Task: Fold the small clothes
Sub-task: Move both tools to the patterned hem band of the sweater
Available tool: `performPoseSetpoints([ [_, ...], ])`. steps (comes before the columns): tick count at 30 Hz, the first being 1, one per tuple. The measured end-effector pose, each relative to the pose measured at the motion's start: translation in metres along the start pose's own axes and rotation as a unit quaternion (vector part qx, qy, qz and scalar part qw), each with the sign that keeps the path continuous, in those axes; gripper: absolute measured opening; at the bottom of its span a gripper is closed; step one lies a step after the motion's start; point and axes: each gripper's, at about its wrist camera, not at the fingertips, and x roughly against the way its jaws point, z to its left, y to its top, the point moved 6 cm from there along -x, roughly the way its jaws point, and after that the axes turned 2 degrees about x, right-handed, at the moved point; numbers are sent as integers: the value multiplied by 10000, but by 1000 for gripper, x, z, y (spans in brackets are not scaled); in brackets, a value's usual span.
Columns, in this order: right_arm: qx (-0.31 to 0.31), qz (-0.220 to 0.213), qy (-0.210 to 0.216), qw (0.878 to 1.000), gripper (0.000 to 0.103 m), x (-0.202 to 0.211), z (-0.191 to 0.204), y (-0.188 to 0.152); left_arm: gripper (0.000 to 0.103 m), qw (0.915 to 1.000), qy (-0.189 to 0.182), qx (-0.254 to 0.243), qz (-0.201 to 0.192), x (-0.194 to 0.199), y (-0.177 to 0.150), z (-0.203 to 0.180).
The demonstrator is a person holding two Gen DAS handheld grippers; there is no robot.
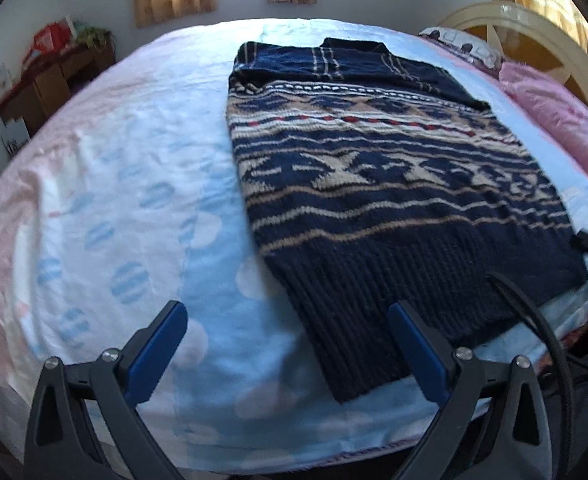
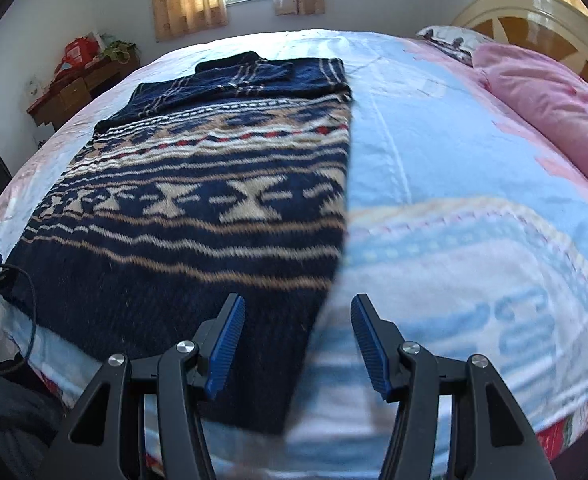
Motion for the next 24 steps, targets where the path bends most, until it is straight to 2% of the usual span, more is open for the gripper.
performPoseSetpoints([
  [5,-49,49,35,10000,56,5,-4,-12,95,9997,-200,92,104,-1,-7,-3],
  [12,-174,42,172,9997,56,10,-3,-22,83,9992,-383,-102,53,4,-11,-15],
  [17,-276,30,300,9992,56,8,-4,-24,83,9988,-480,-86,-67,3,-10,-14],
  [20,-244,62,421,9988,50,8,1,-25,81,9983,-536,-144,-166,3,-11,-17],
  [22,-182,129,616,9979,38,5,10,-27,81,9971,-608,-230,-384,3,-11,-17],
  [24,-128,167,689,9974,35,2,16,-29,79,9965,-641,-209,-499,3,-12,-16],
])
